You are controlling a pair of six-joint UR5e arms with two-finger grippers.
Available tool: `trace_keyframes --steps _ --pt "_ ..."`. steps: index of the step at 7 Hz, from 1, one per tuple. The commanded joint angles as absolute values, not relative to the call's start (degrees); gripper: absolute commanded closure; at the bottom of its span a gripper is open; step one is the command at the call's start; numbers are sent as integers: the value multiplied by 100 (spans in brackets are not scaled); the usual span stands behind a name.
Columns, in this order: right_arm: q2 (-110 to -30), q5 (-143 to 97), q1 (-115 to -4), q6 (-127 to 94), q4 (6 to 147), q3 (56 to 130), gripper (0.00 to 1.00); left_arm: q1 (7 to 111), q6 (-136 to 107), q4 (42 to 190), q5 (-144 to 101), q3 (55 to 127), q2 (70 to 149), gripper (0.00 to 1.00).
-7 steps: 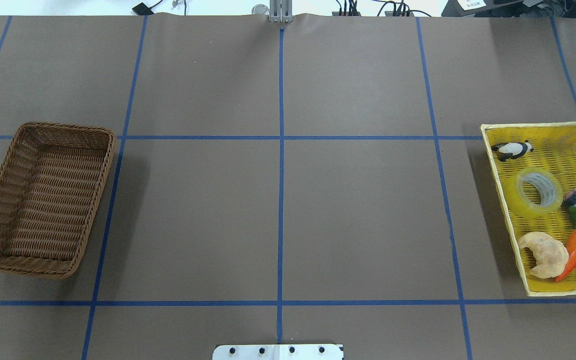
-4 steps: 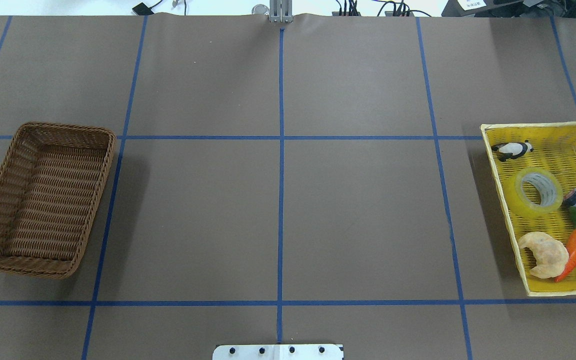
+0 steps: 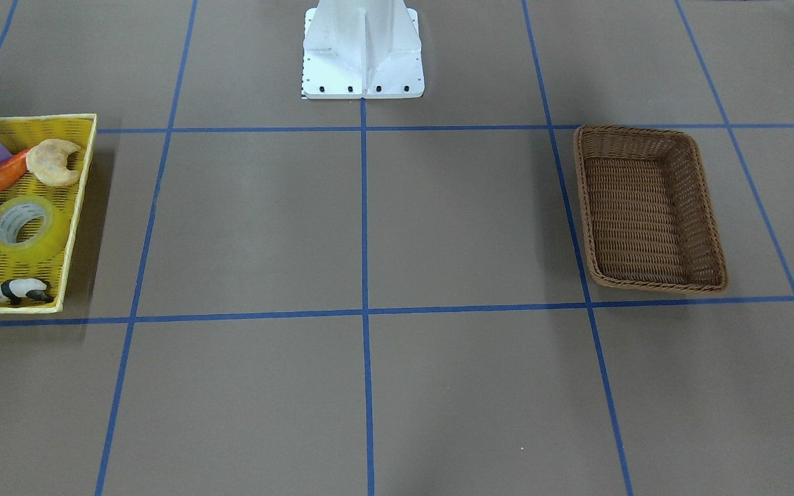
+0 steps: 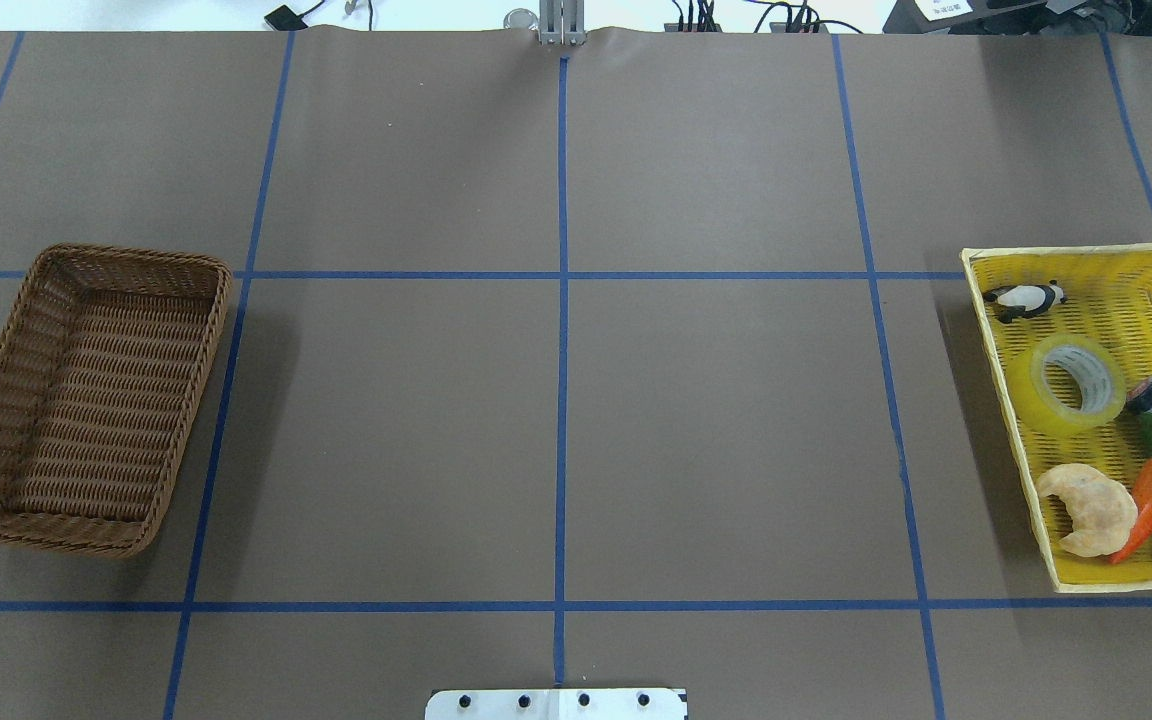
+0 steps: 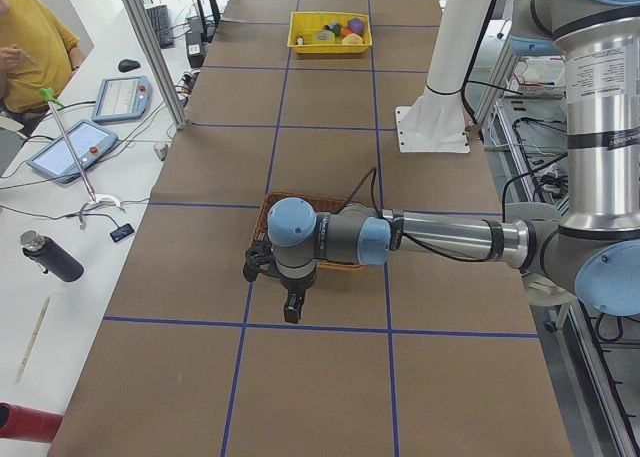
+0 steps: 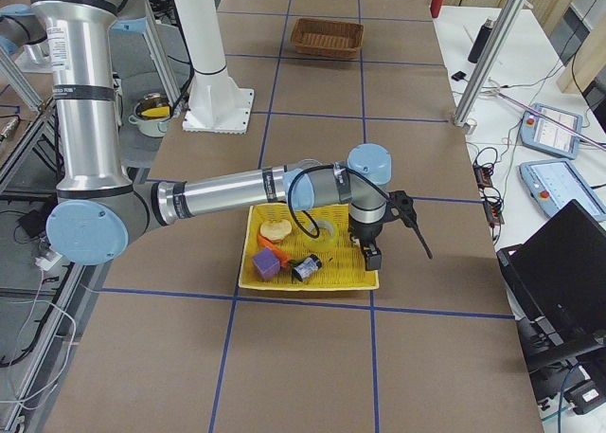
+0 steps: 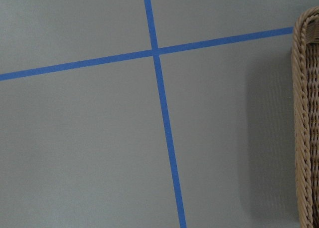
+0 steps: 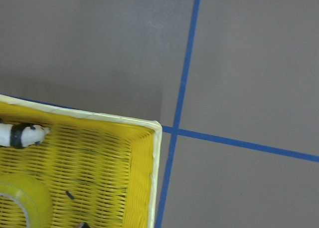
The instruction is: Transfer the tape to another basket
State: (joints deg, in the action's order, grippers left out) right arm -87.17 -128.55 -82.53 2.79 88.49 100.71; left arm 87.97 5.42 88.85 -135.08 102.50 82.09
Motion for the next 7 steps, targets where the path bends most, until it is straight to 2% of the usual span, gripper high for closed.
trace_keyframes --steps 1,4,7 --pt "-8701 -12841 -7266 272 8186 10091 0 8798 545 8886 -13517 10257 8218 2" --pt "-9025 -12955 -6970 246 6571 9372 0 8798 554 8886 -13517 10266 8235 2" --pt "-9061 -13253 -6689 246 6381 9044 0 8798 554 8886 -13509 10274 8235 2"
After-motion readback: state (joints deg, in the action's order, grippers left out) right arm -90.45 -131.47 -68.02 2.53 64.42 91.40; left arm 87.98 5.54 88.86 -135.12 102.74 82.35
